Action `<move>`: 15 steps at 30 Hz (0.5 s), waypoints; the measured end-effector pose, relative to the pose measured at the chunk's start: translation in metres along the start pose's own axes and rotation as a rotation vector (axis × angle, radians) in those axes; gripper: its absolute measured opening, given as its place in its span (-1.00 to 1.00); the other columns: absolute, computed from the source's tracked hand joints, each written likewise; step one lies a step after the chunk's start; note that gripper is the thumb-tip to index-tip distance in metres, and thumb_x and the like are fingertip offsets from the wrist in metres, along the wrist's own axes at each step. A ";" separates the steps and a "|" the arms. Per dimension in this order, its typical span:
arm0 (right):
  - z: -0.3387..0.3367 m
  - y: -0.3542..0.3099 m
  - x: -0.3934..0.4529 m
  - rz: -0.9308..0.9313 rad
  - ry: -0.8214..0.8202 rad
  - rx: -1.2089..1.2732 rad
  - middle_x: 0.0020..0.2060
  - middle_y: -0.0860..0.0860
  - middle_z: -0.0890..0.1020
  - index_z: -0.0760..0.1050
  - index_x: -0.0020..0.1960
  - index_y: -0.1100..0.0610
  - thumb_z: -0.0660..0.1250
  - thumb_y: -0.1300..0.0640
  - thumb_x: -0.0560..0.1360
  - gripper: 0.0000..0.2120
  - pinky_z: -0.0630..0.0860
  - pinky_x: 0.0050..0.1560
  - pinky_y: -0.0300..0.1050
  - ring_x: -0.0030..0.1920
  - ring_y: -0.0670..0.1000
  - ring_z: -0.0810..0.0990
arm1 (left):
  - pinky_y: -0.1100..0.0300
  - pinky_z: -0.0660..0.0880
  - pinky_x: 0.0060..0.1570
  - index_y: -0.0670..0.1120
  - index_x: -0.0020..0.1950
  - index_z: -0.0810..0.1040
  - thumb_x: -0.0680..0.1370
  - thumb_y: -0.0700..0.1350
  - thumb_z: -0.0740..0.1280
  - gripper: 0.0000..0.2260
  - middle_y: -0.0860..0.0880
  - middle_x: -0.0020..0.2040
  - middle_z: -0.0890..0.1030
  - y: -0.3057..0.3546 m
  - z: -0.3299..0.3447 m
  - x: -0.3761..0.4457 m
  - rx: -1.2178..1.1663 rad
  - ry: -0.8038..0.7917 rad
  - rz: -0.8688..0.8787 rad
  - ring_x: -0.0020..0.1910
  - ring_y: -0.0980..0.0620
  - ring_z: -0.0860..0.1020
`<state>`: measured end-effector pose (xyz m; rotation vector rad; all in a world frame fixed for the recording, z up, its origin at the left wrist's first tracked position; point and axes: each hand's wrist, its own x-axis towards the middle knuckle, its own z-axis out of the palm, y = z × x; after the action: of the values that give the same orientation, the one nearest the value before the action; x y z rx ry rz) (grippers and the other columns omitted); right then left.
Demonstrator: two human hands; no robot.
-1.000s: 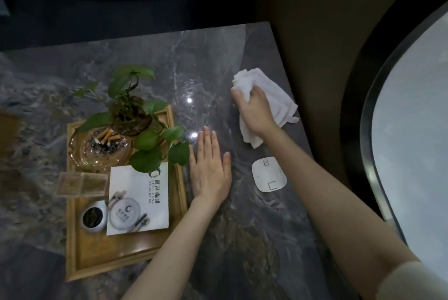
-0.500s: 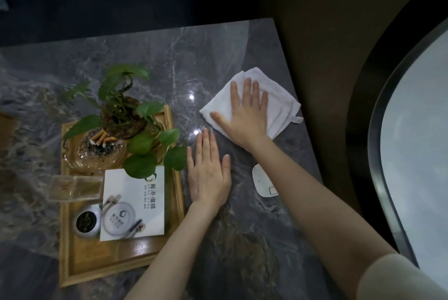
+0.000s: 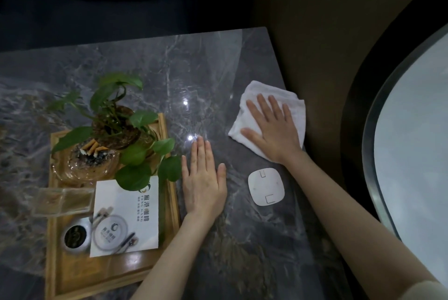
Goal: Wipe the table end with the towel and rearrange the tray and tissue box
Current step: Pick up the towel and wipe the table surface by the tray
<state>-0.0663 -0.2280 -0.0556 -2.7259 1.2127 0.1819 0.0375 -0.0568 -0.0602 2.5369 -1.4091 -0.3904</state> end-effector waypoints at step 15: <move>-0.007 -0.054 0.074 0.122 0.065 0.127 0.54 0.13 -0.07 -0.09 0.52 0.00 -0.04 -0.22 0.56 -0.38 -0.21 0.45 0.21 0.52 0.19 -0.16 | -0.01 -0.06 0.39 -0.24 0.45 0.12 0.58 0.09 -0.28 -0.41 -0.17 0.49 0.21 0.001 0.000 0.002 0.050 -0.013 -0.025 0.47 -0.08 0.16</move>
<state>0.0235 -0.2478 -0.0569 -2.5699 1.3603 0.0299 0.0381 -0.0591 -0.0599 2.5982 -1.4107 -0.3817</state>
